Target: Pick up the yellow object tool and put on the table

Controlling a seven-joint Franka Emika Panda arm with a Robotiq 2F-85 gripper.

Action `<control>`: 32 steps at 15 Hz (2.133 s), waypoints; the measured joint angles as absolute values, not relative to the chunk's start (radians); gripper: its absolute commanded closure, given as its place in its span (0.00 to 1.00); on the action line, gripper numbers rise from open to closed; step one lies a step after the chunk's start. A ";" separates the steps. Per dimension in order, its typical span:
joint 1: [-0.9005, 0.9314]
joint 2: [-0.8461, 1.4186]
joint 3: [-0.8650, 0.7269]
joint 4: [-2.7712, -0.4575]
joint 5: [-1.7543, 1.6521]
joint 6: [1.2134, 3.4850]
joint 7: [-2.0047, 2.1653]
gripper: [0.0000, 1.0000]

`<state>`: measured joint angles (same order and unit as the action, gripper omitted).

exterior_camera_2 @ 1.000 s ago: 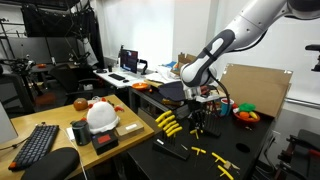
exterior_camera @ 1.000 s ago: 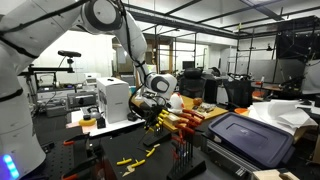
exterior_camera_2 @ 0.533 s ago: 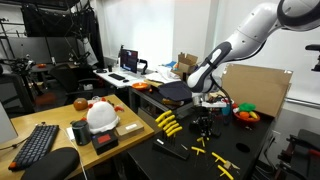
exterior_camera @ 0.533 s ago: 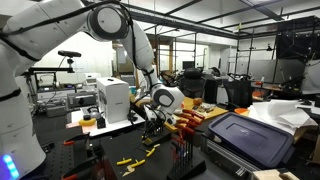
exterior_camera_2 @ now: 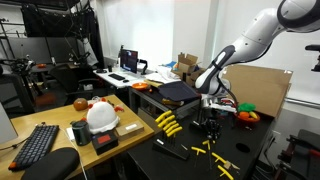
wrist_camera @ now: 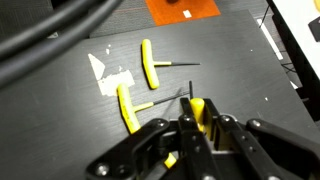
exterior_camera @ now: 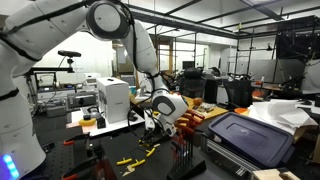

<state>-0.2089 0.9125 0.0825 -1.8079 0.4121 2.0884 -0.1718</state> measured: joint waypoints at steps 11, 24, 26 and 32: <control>-0.207 0.918 0.122 -1.849 0.452 2.244 -0.213 0.96; -0.070 0.916 0.060 -1.880 0.431 2.436 0.099 0.00; -0.038 0.912 0.048 -1.880 0.419 2.436 0.154 0.00; 0.083 0.893 -0.001 -1.880 0.309 2.436 0.309 0.00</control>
<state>0.0827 0.8934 -0.0010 -1.8797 0.3089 2.4357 0.3095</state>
